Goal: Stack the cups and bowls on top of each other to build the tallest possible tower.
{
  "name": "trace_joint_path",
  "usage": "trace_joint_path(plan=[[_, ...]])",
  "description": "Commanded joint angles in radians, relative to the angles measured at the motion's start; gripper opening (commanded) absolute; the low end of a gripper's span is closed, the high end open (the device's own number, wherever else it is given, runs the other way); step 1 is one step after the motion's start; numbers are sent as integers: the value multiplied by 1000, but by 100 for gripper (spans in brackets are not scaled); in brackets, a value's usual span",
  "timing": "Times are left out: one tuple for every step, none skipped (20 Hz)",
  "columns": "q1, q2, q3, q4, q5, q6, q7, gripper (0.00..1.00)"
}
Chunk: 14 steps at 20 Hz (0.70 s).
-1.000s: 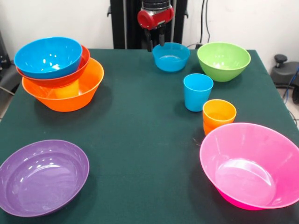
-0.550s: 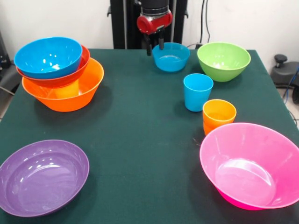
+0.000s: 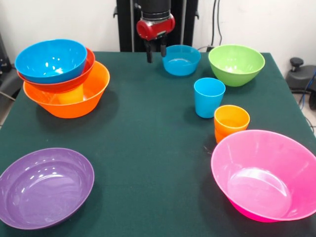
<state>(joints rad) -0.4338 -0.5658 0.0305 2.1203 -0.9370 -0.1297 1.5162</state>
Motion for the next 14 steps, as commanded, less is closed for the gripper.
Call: trace_joint_path(plan=[[25,59,24,-128,-19,-70,101,100],[28,61,21,-126,-15,-74,104,100],[32,64,18,-124,-11,-78,107,100],[34,66,16,-120,-7,-82,111,100],[38,62,16,-115,-1,-80,114,100],[41,60,15,-110,3,-80,117,100],[47,56,15,-104,8,-79,120,100],[51,55,14,-101,12,-80,123,100],[54,54,12,-97,16,-80,125,100],[59,55,7,-96,20,-84,128,100],[59,52,11,-93,23,-81,130,100],[54,48,17,-87,23,-76,131,100],[51,41,25,-81,22,-67,131,100],[48,34,31,-72,22,-61,132,100]])
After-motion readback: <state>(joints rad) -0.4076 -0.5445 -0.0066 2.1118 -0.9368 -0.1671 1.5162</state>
